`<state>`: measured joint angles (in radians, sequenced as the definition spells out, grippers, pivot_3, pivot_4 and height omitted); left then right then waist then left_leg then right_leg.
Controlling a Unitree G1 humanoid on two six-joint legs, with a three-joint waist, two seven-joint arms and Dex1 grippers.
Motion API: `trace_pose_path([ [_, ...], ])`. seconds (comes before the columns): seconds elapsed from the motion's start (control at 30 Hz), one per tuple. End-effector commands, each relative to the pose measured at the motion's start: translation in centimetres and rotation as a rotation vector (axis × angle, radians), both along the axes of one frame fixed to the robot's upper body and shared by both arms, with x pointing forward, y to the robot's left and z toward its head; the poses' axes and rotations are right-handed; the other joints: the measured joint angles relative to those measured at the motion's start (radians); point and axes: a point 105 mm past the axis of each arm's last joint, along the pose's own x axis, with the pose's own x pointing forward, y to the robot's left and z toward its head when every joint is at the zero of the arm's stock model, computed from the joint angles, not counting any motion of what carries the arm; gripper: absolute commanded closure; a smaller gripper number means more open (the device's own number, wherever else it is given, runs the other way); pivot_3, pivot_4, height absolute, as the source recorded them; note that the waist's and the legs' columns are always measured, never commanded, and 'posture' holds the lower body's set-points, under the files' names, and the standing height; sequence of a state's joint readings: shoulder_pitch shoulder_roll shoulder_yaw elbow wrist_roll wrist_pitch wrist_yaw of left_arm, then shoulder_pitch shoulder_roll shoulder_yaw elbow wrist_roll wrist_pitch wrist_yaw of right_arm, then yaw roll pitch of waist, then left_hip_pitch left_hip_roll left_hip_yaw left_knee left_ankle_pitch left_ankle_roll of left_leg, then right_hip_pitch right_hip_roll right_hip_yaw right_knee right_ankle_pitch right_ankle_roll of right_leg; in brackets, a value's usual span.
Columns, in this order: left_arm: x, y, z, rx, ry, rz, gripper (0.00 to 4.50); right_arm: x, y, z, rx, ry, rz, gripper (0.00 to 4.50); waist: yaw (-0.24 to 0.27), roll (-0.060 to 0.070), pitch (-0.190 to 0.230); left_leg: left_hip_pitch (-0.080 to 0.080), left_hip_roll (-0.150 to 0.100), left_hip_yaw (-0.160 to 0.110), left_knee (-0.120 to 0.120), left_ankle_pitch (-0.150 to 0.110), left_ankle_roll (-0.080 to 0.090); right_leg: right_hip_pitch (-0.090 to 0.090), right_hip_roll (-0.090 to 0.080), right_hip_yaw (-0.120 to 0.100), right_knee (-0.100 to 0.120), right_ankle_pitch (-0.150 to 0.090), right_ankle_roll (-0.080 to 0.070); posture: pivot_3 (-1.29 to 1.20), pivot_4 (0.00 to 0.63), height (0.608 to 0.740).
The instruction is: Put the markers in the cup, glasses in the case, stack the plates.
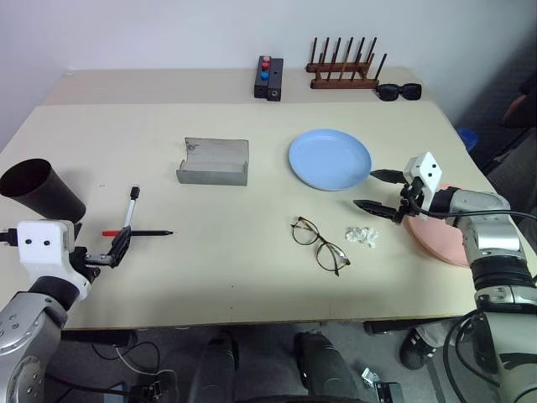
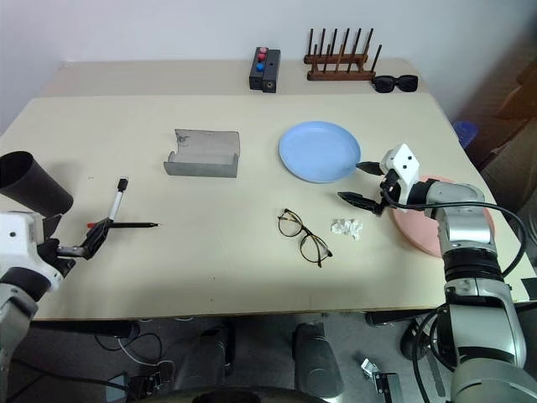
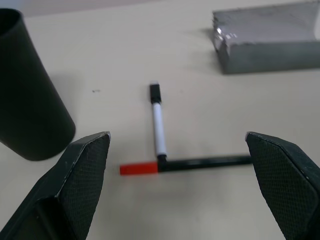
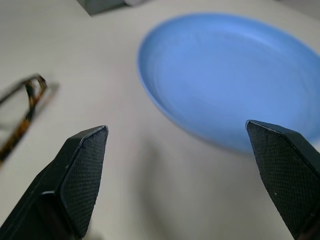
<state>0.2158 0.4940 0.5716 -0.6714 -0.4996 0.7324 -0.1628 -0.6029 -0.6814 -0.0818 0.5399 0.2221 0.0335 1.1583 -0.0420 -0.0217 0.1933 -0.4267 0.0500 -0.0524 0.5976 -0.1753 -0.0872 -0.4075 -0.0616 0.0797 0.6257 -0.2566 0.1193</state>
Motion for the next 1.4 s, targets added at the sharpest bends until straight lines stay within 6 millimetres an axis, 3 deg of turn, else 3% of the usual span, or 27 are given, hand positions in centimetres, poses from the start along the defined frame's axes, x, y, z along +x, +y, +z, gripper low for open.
trace_pose_path([
  [0.03,1.2,1.1,0.6,-0.023,-0.025,0.175,0.04,0.0,1.8,1.1,0.032,-0.038,0.036,0.0,0.0,0.0,0.0,0.0,0.0,0.0,0.0,0.0,0.0,0.0,0.0,0.0,0.001,0.0,0.0,0.0,0.15,0.74],
  [0.1,2.2,1.5,0.1,-0.109,-0.019,0.307,0.04,0.0,3.1,1.2,0.044,-0.039,0.059,0.0,-0.001,-0.001,0.0,0.001,0.0,-0.001,0.002,0.0,0.0,0.0,0.001,0.0,0.004,-0.001,0.001,0.0,0.15,0.74],
  [0.27,3.6,-0.7,-0.8,-0.324,0.025,0.457,0.04,-0.7,5.1,2.1,0.043,-0.048,0.107,0.0,0.001,-0.001,0.0,0.0,0.0,-0.005,0.004,0.0,0.0,0.002,0.002,-0.001,0.005,0.002,0.009,0.0,0.15,0.74],
  [0.43,4.7,-3.0,-2.2,-0.388,0.183,0.517,0.04,-4.1,8.9,5.1,0.037,-0.019,0.339,0.0,-0.001,-0.001,0.0,0.0,0.0,-0.007,0.004,0.0,0.0,0.002,0.003,-0.002,0.005,0.002,0.009,0.0,0.15,0.74],
  [0.53,5.0,-3.6,-2.5,-0.445,0.218,0.537,0.04,-6.3,11.2,5.7,0.04,-0.002,0.465,0.0,-0.002,-0.001,-0.001,0.0,0.0,-0.007,0.004,0.0,0.0,0.002,0.003,-0.002,0.005,0.002,0.009,0.0,0.15,0.74],
  [0.7,5.4,-4.6,-3.9,-0.459,0.348,0.588,0.04,-9.0,14.2,5.1,0.034,0.006,0.596,0.0,0.0,-0.002,0.0,0.0,0.0,-0.008,0.004,0.0,0.0,0.002,0.003,-0.002,0.004,0.0,0.007,0.0,0.15,0.74],
  [0.97,5.7,-5.9,-4.8,-0.498,0.466,0.621,0.04,-9.4,14.3,2.7,0.028,0.043,0.579,0.0,0.001,-0.003,0.0,-0.001,-0.001,-0.008,0.005,0.0,-0.001,0.003,0.003,-0.003,0.004,0.0,0.006,0.0,0.15,0.74],
  [1.1,5.5,-5.6,-5.3,-0.508,0.502,0.648,1.33,-9.2,13.9,1.9,0.021,0.055,0.564,0.0,-0.002,-0.003,0.0,0.0,-0.001,-0.008,0.004,0.0,-0.001,0.003,0.003,-0.003,0.004,0.0,0.007,0.0,0.15,0.74],
  [1.3,5.4,-4.9,-4.8,-0.509,0.481,0.684,4.38,-9.0,13.9,1.6,0.022,0.06,0.555,0.0,-0.001,-0.003,0.0,0.0,-0.001,-0.008,0.005,0.0,-0.001,0.003,0.003,-0.003,0.004,0.0,0.007,0.0,0.15,0.74],
  [1.4,5.8,-4.4,-3.8,-0.465,0.41,0.66,4.45,-8.6,14.0,1.5,0.023,0.06,0.544,0.0,-0.001,-0.003,0.0,0.0,-0.001,-0.008,0.005,0.0,-0.001,0.003,0.003,-0.003,0.004,0.0,0.007,0.0,0.15,0.74],
])
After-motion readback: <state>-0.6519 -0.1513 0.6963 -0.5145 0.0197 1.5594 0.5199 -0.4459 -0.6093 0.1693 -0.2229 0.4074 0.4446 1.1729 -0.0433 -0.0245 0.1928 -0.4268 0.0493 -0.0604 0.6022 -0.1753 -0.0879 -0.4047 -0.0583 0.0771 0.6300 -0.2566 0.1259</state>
